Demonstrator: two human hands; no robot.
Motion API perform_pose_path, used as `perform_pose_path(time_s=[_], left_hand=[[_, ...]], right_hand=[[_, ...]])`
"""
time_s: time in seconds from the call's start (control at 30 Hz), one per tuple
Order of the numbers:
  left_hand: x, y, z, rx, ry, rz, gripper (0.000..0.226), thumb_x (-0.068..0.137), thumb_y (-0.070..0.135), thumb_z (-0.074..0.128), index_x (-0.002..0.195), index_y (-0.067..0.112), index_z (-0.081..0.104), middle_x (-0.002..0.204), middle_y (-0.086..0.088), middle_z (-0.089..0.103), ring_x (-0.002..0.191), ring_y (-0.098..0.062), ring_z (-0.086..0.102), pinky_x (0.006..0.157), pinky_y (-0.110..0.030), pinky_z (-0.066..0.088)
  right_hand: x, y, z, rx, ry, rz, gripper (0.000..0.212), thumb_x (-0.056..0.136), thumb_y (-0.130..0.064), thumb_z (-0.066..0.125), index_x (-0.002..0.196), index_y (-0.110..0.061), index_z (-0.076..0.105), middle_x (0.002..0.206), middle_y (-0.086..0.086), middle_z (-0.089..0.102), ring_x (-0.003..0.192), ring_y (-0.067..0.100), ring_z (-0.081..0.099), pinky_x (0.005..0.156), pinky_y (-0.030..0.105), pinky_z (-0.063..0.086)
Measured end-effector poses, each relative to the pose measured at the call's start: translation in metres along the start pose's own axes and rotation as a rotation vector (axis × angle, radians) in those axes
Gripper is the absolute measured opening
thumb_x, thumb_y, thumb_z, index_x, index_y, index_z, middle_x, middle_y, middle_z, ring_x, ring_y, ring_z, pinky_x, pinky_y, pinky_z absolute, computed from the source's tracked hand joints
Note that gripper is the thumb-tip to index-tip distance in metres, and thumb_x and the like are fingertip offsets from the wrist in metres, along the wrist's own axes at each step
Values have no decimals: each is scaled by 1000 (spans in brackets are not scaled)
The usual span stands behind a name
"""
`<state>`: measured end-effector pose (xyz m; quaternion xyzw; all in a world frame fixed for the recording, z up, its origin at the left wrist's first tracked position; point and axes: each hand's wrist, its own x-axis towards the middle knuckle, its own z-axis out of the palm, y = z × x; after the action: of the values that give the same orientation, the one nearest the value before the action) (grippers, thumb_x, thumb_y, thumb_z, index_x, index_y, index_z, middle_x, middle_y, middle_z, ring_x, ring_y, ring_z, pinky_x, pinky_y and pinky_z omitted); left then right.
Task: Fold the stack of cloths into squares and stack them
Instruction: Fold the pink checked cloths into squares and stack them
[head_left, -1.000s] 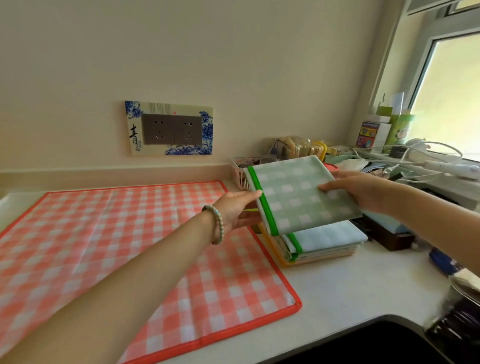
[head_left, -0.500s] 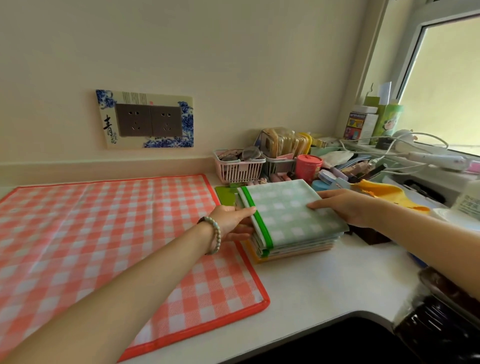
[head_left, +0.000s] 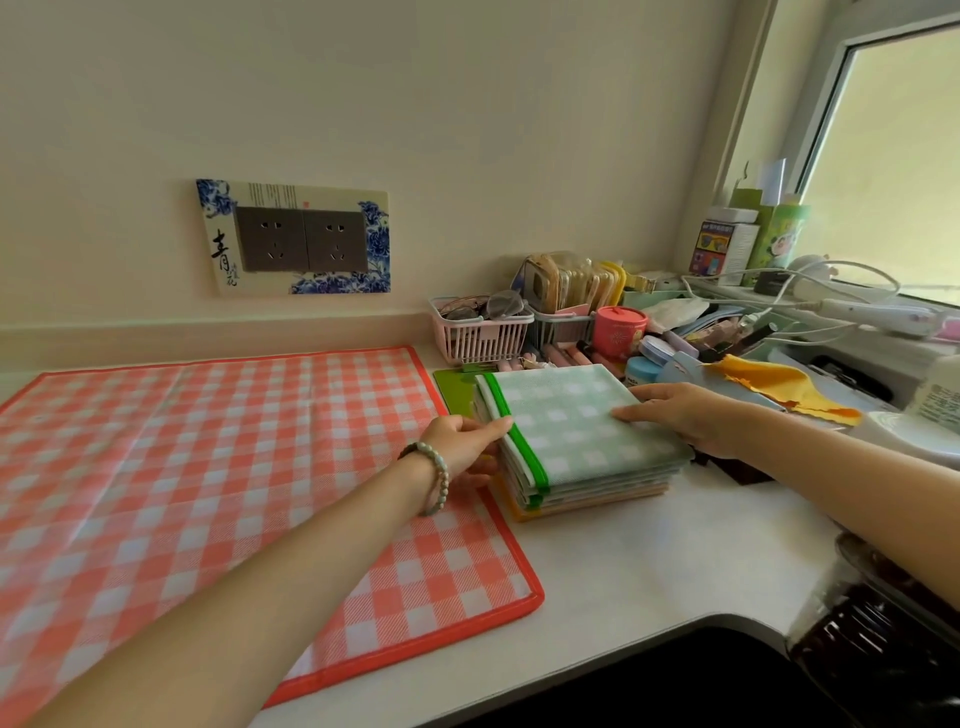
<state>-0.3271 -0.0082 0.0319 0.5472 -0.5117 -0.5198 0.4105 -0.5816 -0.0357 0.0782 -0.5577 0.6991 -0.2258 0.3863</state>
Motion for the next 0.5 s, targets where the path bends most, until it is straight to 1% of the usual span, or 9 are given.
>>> perform_pose_path(time_s=[0.07, 0.13, 0.23, 0.3, 0.33, 0.4, 0.5], left_hand=[[-1, -1, -4, -14, 4, 6, 42, 81, 39, 70, 105, 8, 55, 94, -4, 65, 64, -11, 61, 48, -21, 50], [-3, -1, -10, -3, 3, 23, 44, 80, 41, 70, 107, 10, 56, 102, -6, 66, 69, -12, 63, 55, -25, 54], [-5, -2, -24, 66, 3, 71, 43, 81, 43, 67, 111, 14, 57, 107, -5, 65, 86, -13, 64, 75, -32, 57], [-9, -2, -39, 142, -3, 115, 41, 82, 45, 65, 113, 19, 57, 113, -3, 62, 98, -13, 61, 82, -31, 53], [-11, -2, -47, 199, -4, 150, 42, 83, 47, 63, 114, 20, 56, 117, -2, 60, 103, -13, 59, 84, -29, 51], [-17, -5, -64, 373, -9, 224, 47, 84, 51, 58, 121, 22, 54, 124, -1, 57, 110, -12, 55, 89, -26, 46], [-37, -19, -92, 662, -74, 248, 66, 83, 62, 50, 136, 22, 42, 138, 5, 46, 123, -10, 45, 94, -22, 37]], right_hand=[[-3, -2, 0, -22, 0, -26, 64, 79, -38, 69, 137, -25, 45, 139, 5, 47, 122, 26, 47, 108, 39, 38], [-9, -8, 0, -81, 50, -97, 68, 82, -38, 67, 141, -21, 39, 145, 6, 42, 130, 27, 41, 111, 37, 32], [-23, -23, 5, -199, 189, -285, 71, 82, -39, 67, 143, -18, 37, 147, 7, 39, 133, 26, 39, 109, 36, 33], [-34, -37, 13, -315, 248, -432, 70, 81, -38, 67, 141, -19, 38, 145, 7, 40, 131, 25, 42, 105, 36, 36], [-39, -45, 20, -392, 260, -507, 68, 81, -39, 66, 141, -20, 39, 146, 6, 41, 131, 24, 42, 104, 35, 37], [-48, -60, 40, -471, 228, -631, 65, 81, -42, 65, 139, -24, 41, 146, 2, 40, 130, 21, 43, 104, 33, 37], [-63, -80, 85, -543, 137, -757, 63, 83, -41, 65, 139, -27, 40, 148, -4, 35, 131, 17, 40, 105, 30, 34]])
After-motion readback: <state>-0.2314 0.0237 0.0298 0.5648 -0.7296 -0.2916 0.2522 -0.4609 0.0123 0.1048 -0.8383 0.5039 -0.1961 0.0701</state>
